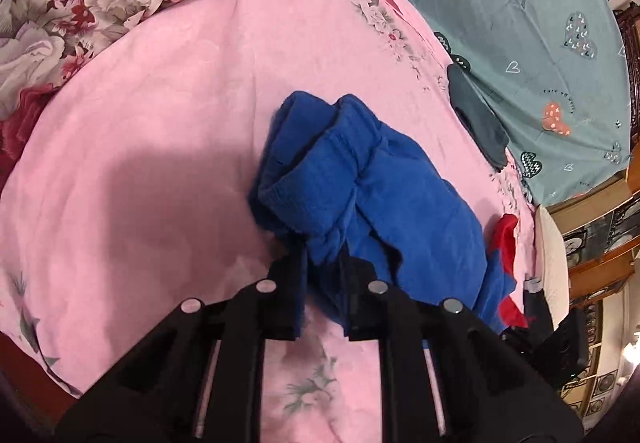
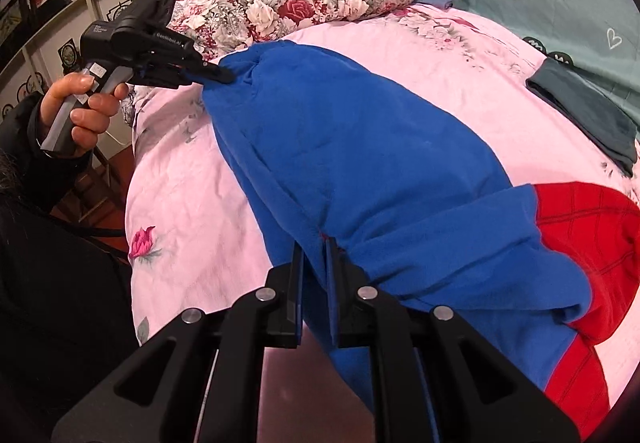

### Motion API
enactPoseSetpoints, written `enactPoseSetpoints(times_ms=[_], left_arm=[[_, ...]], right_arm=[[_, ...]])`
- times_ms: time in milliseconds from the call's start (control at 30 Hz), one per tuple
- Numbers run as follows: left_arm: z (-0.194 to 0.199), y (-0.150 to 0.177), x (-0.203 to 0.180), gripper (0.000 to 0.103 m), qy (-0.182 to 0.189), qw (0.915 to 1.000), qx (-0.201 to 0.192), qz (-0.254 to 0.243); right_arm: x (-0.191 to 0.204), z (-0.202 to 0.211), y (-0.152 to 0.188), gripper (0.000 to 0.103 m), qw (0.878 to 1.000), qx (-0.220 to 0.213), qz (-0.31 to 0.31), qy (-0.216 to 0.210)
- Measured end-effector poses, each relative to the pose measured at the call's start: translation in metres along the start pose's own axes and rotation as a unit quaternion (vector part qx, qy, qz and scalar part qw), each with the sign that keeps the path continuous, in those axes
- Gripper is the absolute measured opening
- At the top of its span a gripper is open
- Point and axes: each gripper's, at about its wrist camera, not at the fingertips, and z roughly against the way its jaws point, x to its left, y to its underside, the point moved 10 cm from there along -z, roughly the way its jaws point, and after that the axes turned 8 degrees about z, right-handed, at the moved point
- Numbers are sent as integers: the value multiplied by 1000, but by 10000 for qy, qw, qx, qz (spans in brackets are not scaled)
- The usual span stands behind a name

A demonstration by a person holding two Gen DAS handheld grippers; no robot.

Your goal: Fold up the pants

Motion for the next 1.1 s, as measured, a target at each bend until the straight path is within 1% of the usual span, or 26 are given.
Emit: enactPoseSetpoints(times_ms=[33,67,100,133,167,233,300,333,367,400,433,500,533,567,633,667,733,767,833,867,900,933,967,1000,1033,1100], left_arm=[[-1,-2,1,21,-113,9999,-36,-61],[-1,-5,2,34,-292,9994,-119,-162],[1,-7,3,41,-419,9987,-186,-224],[4,-8,2,52,-496,9980,-253,-283],[12,-9,-3,57,-511,9972,-353,-405],[28,-6,-18,60,-437,9958,-469,-658],[50,3,-48,67,-255,9914,-645,-1113],[58,9,-64,73,-146,9881,-711,-1353],[63,17,-85,76,-12,9833,-762,-1655],[62,26,-102,76,94,9790,-732,-1898],[53,39,-121,76,248,9743,-590,-2158],[28,59,-142,76,357,9688,-287,-2437],[11,72,-151,76,387,9646,-95,-2607],[-11,92,-162,76,419,9542,141,-2959],[-37,114,-169,74,289,9425,336,-3314],[-49,130,-173,74,364,9367,550,-3440],[-64,150,-176,74,449,9290,858,-3572],[-70,154,-175,74,437,9265,936,-3617],[-78,161,-173,74,404,9245,1085,-3632],[-81,163,-173,74,374,9240,1134,-3634],[-81,163,-171,74,369,9240,1133,-3634],[-82,162,-172,75,371,9243,1139,-3624],[-79,162,-171,75,401,9247,1143,-3609],[-79,161,-172,76,434,9254,1142,-3588],[-78,160,-172,76,469,9258,1158,-3567],[-80,161,-172,76,500,9261,1179,-3548]], right_arm=[[1,-1,1,17,10000,35,17,-10],[4,-2,1,32,10000,58,51,-59],[8,0,1,46,9999,40,86,-108],[12,2,1,49,9998,15,147,-117],[16,5,2,51,9997,-2,245,-78],[17,18,0,51,9995,-119,270,-106],[-2,42,-6,51,9991,-384,-140,-126],[-18,53,-9,51,9983,-478,-338,0],[-40,65,-12,51,9966,-554,-559,226],[-74,79,-14,51,9926,-577,-860,632],[-107,88,-13,51,9863,-517,-1181,1029],[-164,94,-7,66,9710,-260,-1862,1480],[-196,92,-1,67,9589,-20,-2299,1660],[-218,86,4,68,9497,160,-2626,1697],[-255,70,17,68,9233,424,-3476,1579],[-268,62,22,68,9096,515,-3837,1510],[-284,45,28,68,8890,709,-4283,1457],[-288,36,27,68,8858,832,-4328,1451],[-293,17,29,64,8852,1279,-4092,1807],[-292,10,33,35,8896,1402,-3924,1872],[-285,0,39,5,8972,1658,-3678,1798],[-279,-2,40,2,9046,1674,-3557,1650],[-276,5,42,1,9087,1641,-3454,1677],[-272,23,40,1,9163,1318,-3388,1681],[-268,46,37,1,9224,866,-3374,1668],[-260,96,41,1,9210,98,-3513,1683]])
